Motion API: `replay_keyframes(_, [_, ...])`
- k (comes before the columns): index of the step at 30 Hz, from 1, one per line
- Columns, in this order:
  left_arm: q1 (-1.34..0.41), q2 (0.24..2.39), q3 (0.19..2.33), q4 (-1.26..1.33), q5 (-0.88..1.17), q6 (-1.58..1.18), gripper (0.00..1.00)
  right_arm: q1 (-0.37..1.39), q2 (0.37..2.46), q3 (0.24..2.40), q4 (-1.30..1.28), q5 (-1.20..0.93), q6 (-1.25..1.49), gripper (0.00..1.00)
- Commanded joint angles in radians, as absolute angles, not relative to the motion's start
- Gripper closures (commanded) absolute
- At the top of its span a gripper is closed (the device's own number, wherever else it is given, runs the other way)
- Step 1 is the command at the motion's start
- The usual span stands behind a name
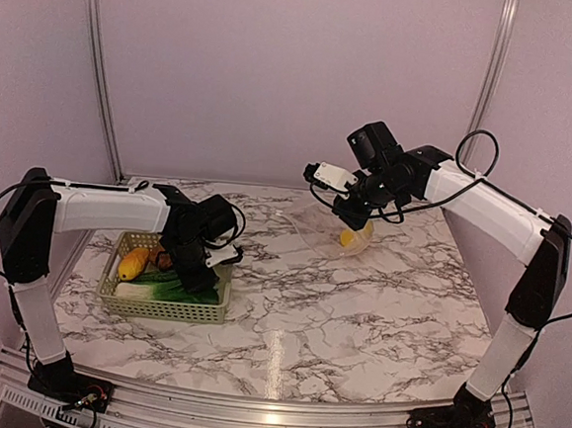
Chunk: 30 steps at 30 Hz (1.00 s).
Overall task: Place the food in the zip-top bag and seal the zipper
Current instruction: Pick up the fake vegetable from the bin, then place the fake vegetable in the zipper food storage bag.
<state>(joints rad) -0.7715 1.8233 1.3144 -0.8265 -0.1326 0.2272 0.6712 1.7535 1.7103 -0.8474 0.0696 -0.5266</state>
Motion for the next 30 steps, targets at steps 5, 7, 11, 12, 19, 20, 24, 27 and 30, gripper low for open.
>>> replay_keyframes(5, [-0.773,1.684,1.417,-0.862,-0.143,0.202,0.90,0.676,1.755,1.723,-0.853,0.066,-0.505,1.00])
replay_keyframes(7, [-0.773,1.629,1.442,-0.853,-0.158,0.191,0.93,0.674,1.755,1.728,-0.855,0.057,-0.500,1.00])
replay_keyframes(11, [-0.773,1.523,1.485,-0.809,-0.199,0.160,0.96,0.674,1.747,1.729,-0.864,0.026,-0.488,1.00])
replay_keyframes(12, [-0.773,1.497,1.493,-0.794,-0.202,0.147,0.96,0.674,1.744,1.726,-0.870,0.026,-0.486,1.00])
replay_keyframes(19, [-0.773,1.271,1.434,-0.488,-0.097,0.010,1.00,0.673,1.723,1.744,-0.915,-0.028,-0.465,1.00])
replay_keyframes(20, [-0.773,1.233,1.398,-0.402,-0.058,-0.038,1.00,0.674,1.719,1.751,-0.922,-0.039,-0.463,1.00])
replay_keyframes(24, [-0.779,1.108,1.236,-0.058,0.067,-0.164,1.00,0.673,1.706,1.788,-0.934,-0.069,-0.457,1.00])
replay_keyframes(27, [-0.804,1.069,1.158,0.153,0.091,-0.221,1.00,0.675,1.705,1.818,-0.948,-0.107,-0.448,1.00])
replay_keyframes(30, [-0.844,1.072,1.112,0.317,0.083,-0.269,1.00,0.674,1.712,1.857,-0.975,-0.151,-0.442,1.00])
